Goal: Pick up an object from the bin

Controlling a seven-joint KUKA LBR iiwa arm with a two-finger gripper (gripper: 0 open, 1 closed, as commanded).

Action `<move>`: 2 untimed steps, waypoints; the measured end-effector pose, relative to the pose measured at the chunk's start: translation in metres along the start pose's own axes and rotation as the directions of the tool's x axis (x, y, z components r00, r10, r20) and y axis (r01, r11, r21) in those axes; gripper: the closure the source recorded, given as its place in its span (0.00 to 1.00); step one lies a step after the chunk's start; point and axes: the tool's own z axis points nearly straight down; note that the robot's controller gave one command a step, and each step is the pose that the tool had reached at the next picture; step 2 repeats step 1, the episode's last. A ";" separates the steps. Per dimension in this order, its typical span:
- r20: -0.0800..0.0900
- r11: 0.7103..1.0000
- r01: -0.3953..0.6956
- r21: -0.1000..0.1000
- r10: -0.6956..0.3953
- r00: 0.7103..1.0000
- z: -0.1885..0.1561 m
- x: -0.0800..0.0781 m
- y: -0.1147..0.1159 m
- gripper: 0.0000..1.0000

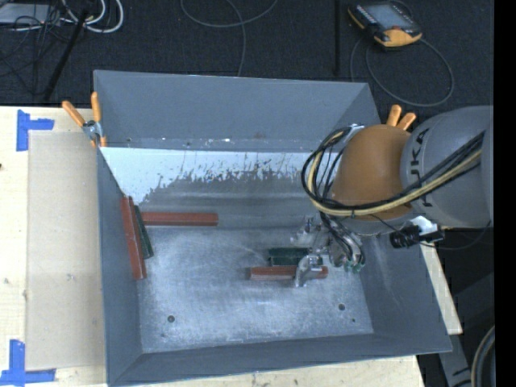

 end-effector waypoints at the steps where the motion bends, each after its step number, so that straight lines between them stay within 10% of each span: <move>1: -0.008 1.000 0.001 0.000 -0.001 1.000 -0.007 0.002 0.000 1.00; 2: -0.008 1.000 0.001 0.000 -0.001 1.000 -0.007 0.002 0.000 1.00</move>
Offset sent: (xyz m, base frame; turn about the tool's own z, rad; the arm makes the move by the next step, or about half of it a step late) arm 0.0001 -0.0001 0.0315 0.0000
